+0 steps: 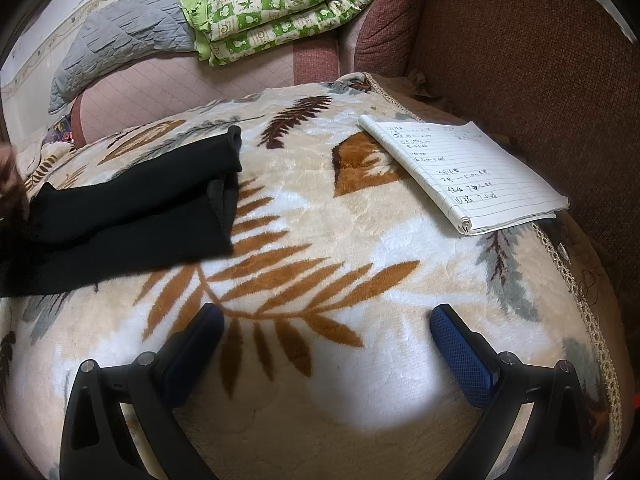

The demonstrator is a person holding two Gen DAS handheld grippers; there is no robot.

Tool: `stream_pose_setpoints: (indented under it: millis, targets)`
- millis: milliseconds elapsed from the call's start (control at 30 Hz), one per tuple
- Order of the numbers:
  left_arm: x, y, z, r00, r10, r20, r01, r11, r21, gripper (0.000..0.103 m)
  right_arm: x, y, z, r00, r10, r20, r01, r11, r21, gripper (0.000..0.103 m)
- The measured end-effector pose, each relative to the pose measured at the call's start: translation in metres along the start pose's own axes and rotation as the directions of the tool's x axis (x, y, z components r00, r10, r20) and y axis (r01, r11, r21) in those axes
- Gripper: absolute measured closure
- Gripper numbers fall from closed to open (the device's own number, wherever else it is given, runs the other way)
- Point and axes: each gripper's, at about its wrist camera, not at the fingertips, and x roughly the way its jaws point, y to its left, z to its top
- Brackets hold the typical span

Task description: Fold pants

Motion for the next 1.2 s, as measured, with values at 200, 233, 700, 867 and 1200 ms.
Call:
stream_pose_setpoints:
  millis: [200, 233, 700, 867, 1200]
  targets:
    - [0.004, 0.001, 0.001, 0.999, 0.042, -0.003, -0.041, 0.999, 0.010, 0.000, -0.001, 0.000, 0.000, 1.000, 0.001, 0.004, -0.001, 1.000, 0.005, 0.001]
    - [0.004, 0.002, 0.001, 0.999, 0.040, -0.005, -0.040, 0.999, 0.008, 0.000, -0.001, 0.000, 0.000, 1.000, 0.001, 0.003, -0.001, 1.000, 0.005, 0.001]
    - [0.009, -0.004, 0.009, 0.999, -0.014, -0.043, 0.016, 0.999, 0.040, 0.000, 0.001, -0.001, 0.001, 1.000, 0.004, -0.006, -0.004, 1.000, -0.006, 0.001]
    - [0.069, 0.019, 0.024, 0.941, -0.174, -0.290, 0.143, 0.982, -0.126, 0.000, 0.001, 0.000, 0.000, 1.000, 0.004, -0.005, -0.004, 1.000, -0.005, 0.001]
    - [0.138, 0.049, 0.057, 0.882, -0.398, -0.254, 0.274, 0.869, -0.412, 0.000, 0.001, -0.001, 0.000, 1.000, 0.005, -0.006, -0.005, 1.000, -0.005, 0.001]
